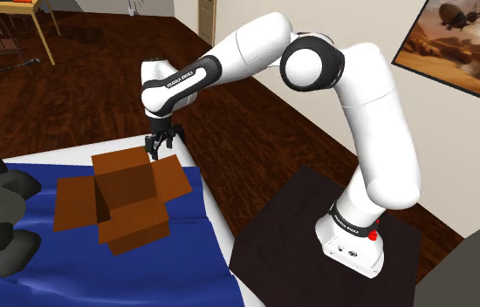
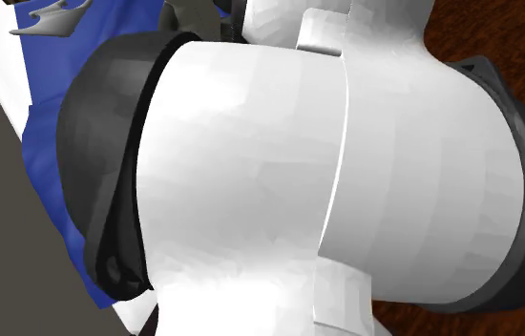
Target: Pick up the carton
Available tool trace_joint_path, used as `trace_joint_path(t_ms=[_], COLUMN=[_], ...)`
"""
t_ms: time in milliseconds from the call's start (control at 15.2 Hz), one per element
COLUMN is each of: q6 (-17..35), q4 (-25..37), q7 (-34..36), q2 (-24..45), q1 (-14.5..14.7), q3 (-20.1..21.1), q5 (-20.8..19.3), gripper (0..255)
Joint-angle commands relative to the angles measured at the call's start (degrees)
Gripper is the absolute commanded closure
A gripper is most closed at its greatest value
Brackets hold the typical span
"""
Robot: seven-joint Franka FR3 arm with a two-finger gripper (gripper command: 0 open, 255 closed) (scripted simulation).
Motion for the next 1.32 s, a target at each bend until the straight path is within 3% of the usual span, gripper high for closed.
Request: trace_joint_path(t_ms=[0,198,792,858,1254], q6=[-1.12,-3.95,-1.11,-1.09,-1.13], q4=[5.91,16.42,17.63,17.54,17.70], q7=[-0.80,-1.53,-1.88,-1.84,-1.81], q2=[4.84,12.54,16.62,16.55,16.66], q1=[0.56,1.91,2.14,2.17,2.21], q3=[0.34,0.82,0.62,0.62,0.62], q5=[-0.25,-0.68,-0.83,-0.83,-0.83], gripper=[0,0,0,255,255])
